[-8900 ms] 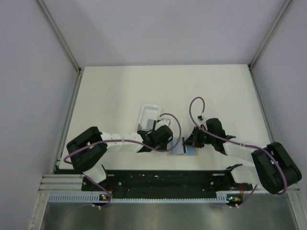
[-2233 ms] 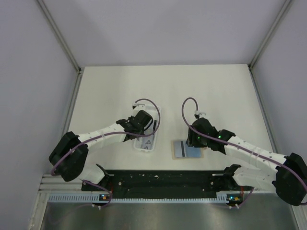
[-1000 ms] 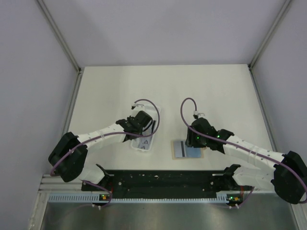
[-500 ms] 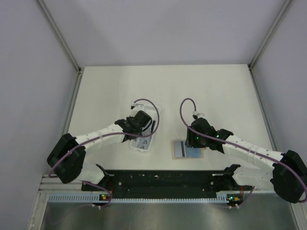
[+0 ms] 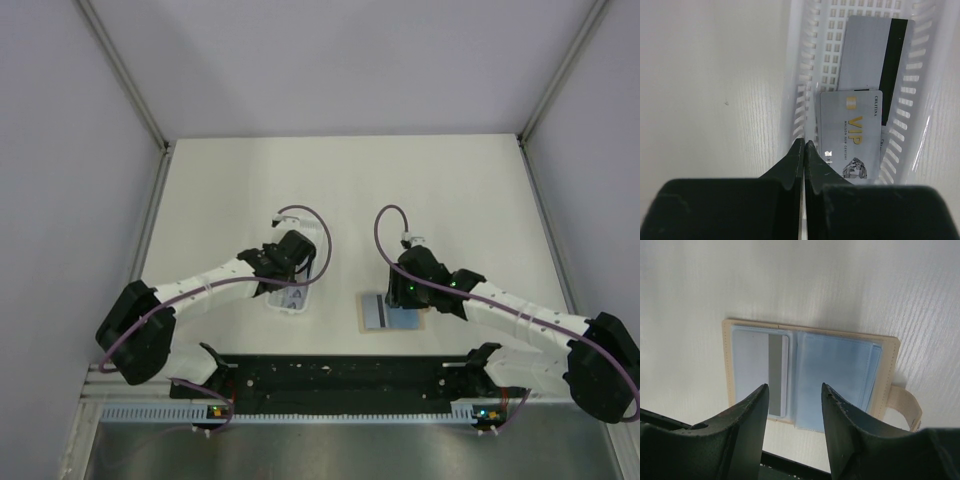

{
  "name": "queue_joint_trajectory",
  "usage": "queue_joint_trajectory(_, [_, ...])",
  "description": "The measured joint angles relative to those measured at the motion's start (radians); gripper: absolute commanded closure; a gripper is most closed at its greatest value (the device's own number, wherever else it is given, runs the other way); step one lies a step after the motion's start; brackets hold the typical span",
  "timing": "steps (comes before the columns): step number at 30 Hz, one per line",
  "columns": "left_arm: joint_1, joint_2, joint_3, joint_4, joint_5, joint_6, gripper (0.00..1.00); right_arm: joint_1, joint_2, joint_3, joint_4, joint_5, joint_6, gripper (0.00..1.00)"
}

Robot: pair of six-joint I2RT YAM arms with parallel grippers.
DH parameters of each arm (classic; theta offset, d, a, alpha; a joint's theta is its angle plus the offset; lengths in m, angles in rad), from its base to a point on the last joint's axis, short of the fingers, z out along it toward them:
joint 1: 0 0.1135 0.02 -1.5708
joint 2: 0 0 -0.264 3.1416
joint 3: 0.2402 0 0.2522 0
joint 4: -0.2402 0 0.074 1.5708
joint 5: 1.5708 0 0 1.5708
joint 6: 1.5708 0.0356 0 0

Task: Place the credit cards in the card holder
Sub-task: Pick up the credit card from the storage box.

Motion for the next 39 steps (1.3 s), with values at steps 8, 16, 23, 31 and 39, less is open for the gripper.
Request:
queue_joint_trajectory(8, [0.0, -0.083, 0.014, -0.042, 0.021, 0.001, 1.0, 0.0, -0.018, 0.0, 0.0, 0.002, 0.0, 0.53])
queue_joint_trajectory(16, [0.002, -0.407, 0.043, 0.013, 0.224, -0.01, 1.0, 0.0, -0.328, -0.071, 0.1, -0.068, -0.024, 0.31])
queue_joint_trajectory(23, [0.003, -0.684, -0.087, 0.348, 0.482, -0.144, 1.0, 0.0, -0.613, -0.104, 0.297, -0.221, -0.007, 0.21])
queue_joint_trajectory(31, [0.003, -0.71, -0.161, 0.645, 0.663, -0.32, 1.0, 0.0, -0.573, -0.104, 0.528, -0.397, 0.099, 0.21])
queue_joint_trajectory(39, [0.002, -0.623, -0.168, 0.795, 0.841, -0.428, 1.0, 0.0, -0.543, -0.078, 0.597, -0.457, 0.132, 0.26])
